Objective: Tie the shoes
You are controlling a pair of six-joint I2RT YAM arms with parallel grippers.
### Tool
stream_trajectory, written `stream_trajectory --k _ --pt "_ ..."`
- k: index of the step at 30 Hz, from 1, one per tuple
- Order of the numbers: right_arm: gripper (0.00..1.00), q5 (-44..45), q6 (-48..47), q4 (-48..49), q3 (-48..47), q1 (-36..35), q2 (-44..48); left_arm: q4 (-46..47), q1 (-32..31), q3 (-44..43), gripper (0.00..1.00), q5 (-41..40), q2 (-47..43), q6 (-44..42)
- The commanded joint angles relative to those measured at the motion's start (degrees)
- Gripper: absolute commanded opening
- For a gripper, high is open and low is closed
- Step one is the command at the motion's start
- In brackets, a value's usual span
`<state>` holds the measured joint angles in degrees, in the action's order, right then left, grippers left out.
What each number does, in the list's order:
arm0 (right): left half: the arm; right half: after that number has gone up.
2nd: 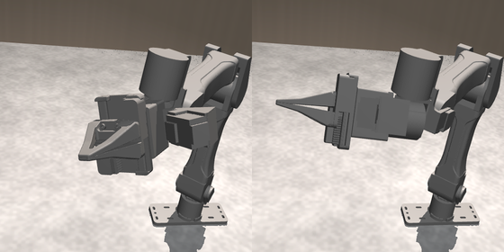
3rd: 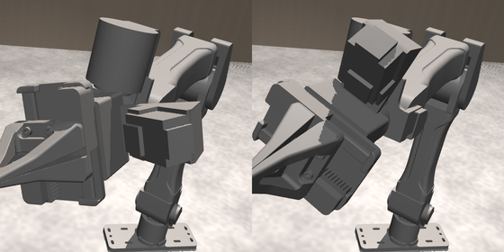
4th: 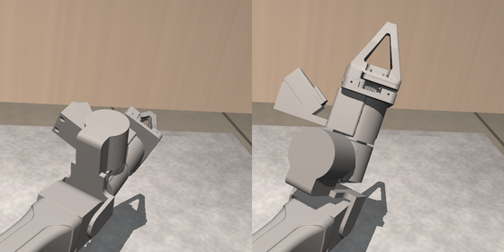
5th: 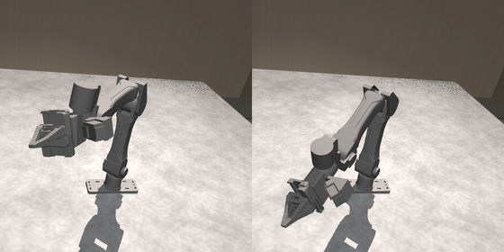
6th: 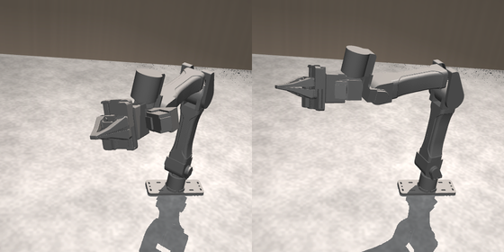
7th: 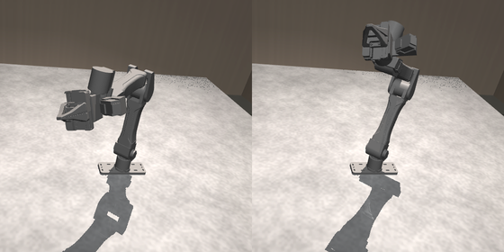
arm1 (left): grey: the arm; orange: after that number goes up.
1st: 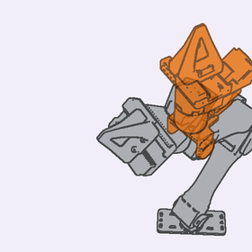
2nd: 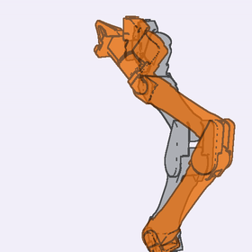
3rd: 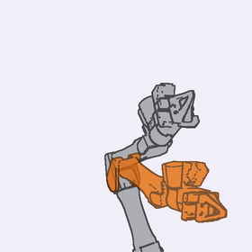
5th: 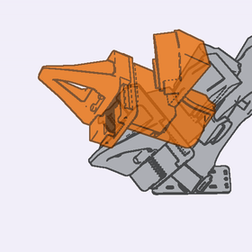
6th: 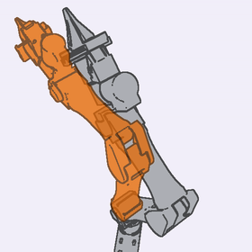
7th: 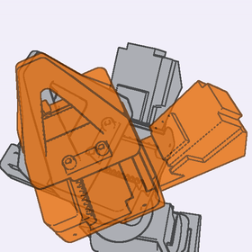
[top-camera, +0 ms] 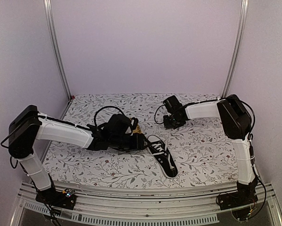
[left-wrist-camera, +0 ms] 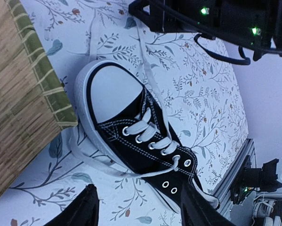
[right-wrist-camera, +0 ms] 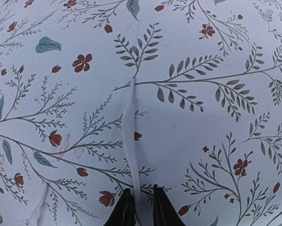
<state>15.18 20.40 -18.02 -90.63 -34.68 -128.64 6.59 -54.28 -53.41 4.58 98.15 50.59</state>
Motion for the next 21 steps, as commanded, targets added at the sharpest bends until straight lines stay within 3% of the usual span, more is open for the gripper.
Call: stream_trajectory --k 1,13,21 --pt "0.04 0.75 -0.23 -0.83 -0.6 0.77 -1.01 0.98 -0.91 -4.26 0.6 2.38 4.58 -1.71" --pt "0.02 2.03 1.21 0.72 14.15 2.13 20.2 2.54 -0.93 -8.91 0.66 6.31 12.78 -1.33" --pt "0.02 2.06 4.07 -1.4 26.19 2.16 33.76 0.27 -0.91 -17.03 0.66 7.66 21.54 -4.43"
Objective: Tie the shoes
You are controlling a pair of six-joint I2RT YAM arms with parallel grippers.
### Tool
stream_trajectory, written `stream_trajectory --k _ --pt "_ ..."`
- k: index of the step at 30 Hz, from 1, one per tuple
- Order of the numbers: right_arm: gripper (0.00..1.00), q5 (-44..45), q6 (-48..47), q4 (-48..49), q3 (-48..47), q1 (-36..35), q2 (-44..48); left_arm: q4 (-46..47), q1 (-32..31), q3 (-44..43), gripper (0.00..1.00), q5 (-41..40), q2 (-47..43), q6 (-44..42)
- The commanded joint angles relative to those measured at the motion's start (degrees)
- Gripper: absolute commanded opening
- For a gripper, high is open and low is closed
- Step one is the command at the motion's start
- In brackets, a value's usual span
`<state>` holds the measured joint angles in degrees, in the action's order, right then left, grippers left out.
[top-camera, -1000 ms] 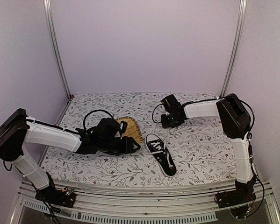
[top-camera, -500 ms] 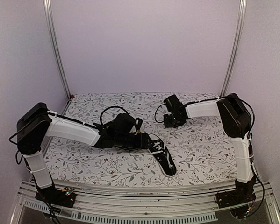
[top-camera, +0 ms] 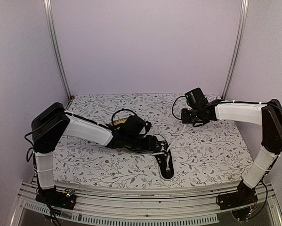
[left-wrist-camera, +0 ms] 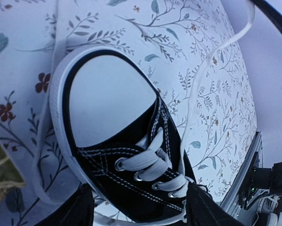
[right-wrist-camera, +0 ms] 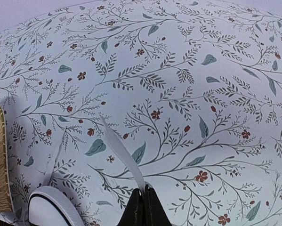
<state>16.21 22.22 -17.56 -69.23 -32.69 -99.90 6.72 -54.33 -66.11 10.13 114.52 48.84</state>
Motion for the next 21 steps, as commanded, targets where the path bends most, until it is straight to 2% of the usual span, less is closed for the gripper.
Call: stream_trajectory --k 1,7,16,21 --pt "0.02 1.33 2.93 -2.39 6.0 0.17 6.6 0.2 -0.8 -5.63 0.66 2.55 6.15 -3.29" --pt "0.02 2.57 5.75 -5.69 11.38 0.16 15.07 1.56 -1.0 -11.59 0.66 5.79 10.23 -5.49" --pt "0.02 3.16 7.13 -6.87 13.96 0.17 19.43 -13.74 -0.61 -10.94 0.63 -13.21 1.6 -10.52" --pt "0.02 2.15 7.0 -5.9 13.74 0.17 18.9 -21.48 -0.78 -11.32 0.6 -19.4 1.05 -9.83"
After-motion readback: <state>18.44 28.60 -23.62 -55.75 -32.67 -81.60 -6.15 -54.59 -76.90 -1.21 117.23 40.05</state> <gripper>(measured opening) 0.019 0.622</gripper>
